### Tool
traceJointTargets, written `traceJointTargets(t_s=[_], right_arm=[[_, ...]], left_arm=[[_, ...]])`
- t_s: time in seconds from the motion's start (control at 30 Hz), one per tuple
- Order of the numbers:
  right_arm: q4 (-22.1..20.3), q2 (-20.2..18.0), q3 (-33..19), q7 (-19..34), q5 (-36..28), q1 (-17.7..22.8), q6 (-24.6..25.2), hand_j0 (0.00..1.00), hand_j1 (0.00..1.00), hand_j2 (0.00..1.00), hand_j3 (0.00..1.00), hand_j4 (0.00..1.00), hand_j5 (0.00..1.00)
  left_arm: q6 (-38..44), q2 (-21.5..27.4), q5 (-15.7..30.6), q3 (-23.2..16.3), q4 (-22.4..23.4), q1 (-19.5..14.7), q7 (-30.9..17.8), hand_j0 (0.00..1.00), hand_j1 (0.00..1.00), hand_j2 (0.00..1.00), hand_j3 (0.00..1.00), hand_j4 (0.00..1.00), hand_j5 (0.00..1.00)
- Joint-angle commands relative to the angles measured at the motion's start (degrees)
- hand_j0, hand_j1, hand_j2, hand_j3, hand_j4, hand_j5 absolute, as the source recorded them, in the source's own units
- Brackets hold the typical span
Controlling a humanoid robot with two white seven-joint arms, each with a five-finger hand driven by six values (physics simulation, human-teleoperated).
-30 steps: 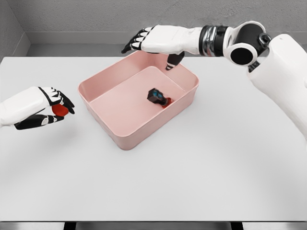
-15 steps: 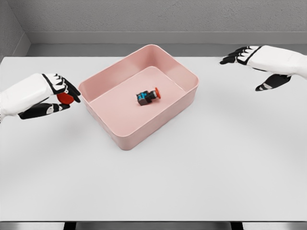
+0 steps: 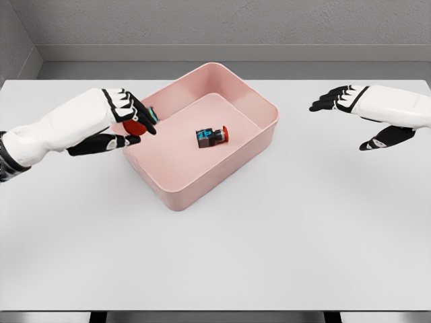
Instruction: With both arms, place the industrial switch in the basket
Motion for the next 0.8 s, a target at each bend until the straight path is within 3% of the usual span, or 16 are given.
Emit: traceJointTargets(t_s=[0.0,0.33,0.47,0.5,0.53,0.57,0.77], right_arm=[[0.0,-0.1,0.0,0.0,-0.3,0.0,0.2,1.00,1.00,1.00,1.00,1.00,1.00],[0.2,0.2,0.0,0.0,-0.3,0.0,0.2,1.00,1.00,1.00,1.00,1.00,1.00],[0.3,0.3,0.0,0.0,-0.2,0.0,0.2,1.00,1.00,1.00,1.00,1.00,1.00],[0.3,0.4,0.0,0.0,-0.2,0.0,0.2,1.00,1.00,1.00,1.00,1.00,1.00],[0.3,0.5,0.0,0.0,-0.1,0.0,0.2,1.00,1.00,1.00,1.00,1.00,1.00],[0.3,0.5,0.0,0.0,-0.1,0.0,0.2,1.00,1.00,1.00,1.00,1.00,1.00],[0.3,0.4,0.0,0.0,-0.1,0.0,0.2,1.00,1.00,1.00,1.00,1.00,1.00]], left_arm=[[0.1,-1.0,0.5,-1.9,0.0,-0.1,-0.4,0.53,0.53,0.53,0.53,0.53,0.53],[0.1,-3.1,0.3,-2.0,1.0,-3.3,-0.5,0.58,0.58,0.58,0.58,0.58,0.58],[0.1,-4.8,-0.6,-4.9,3.0,-5.9,-0.5,0.63,0.63,0.63,0.63,0.63,0.63],[0.1,-5.7,-0.8,-4.9,3.4,-6.2,-0.6,0.71,0.71,0.71,0.71,0.71,0.71],[0.1,-6.4,-1.5,-4.9,3.3,-6.5,-0.5,0.91,0.91,0.91,0.91,0.91,0.91],[0.1,-6.5,-1.5,-5.3,3.3,-6.6,-0.5,1.00,1.00,1.00,1.00,1.00,1.00],[0.1,-8.2,-1.8,-5.7,3.3,-7.9,-0.5,1.00,1.00,1.00,1.00,1.00,1.00]])
